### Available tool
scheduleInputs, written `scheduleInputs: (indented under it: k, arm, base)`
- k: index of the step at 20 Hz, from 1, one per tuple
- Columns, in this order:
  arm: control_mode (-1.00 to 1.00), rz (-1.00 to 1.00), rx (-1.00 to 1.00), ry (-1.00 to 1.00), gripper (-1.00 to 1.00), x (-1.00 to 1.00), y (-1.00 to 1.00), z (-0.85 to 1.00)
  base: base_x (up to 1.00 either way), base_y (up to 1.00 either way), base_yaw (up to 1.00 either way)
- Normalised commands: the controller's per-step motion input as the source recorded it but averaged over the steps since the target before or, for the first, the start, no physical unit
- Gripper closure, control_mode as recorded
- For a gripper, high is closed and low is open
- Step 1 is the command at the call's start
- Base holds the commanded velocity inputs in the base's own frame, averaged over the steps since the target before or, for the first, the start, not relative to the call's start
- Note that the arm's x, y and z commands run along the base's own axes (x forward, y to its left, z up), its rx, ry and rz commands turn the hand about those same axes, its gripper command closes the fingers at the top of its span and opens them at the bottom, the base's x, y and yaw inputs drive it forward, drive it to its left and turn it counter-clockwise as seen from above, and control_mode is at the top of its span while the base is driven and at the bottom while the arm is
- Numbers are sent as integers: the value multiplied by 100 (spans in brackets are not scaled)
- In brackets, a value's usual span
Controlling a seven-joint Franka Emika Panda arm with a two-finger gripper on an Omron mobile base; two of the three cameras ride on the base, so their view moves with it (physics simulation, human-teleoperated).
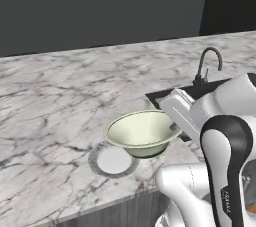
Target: Move the bowls from the cabinet to the plates on the dining table.
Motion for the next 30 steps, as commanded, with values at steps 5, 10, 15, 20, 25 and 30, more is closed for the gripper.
scheduleInputs:
  k: [5,10,15,20,25,30]
  arm:
    - [-100,0,-11,-12,100,18,0,-49]
    - [-100,0,-8,-13,100,15,0,-39]
    - [-100,0,1,-19,100,21,0,-46]
    - [-100,1,12,-20,100,20,0,-62]
    - [-100,6,19,-17,100,3,0,-61]
    - [-100,11,5,-13,100,0,17,-63]
  base:
    - [0,0,0]
    - [0,0,0]
    - [0,0,0]
    - [0,0,0]
    - [0,0,0]
    - [0,0,0]
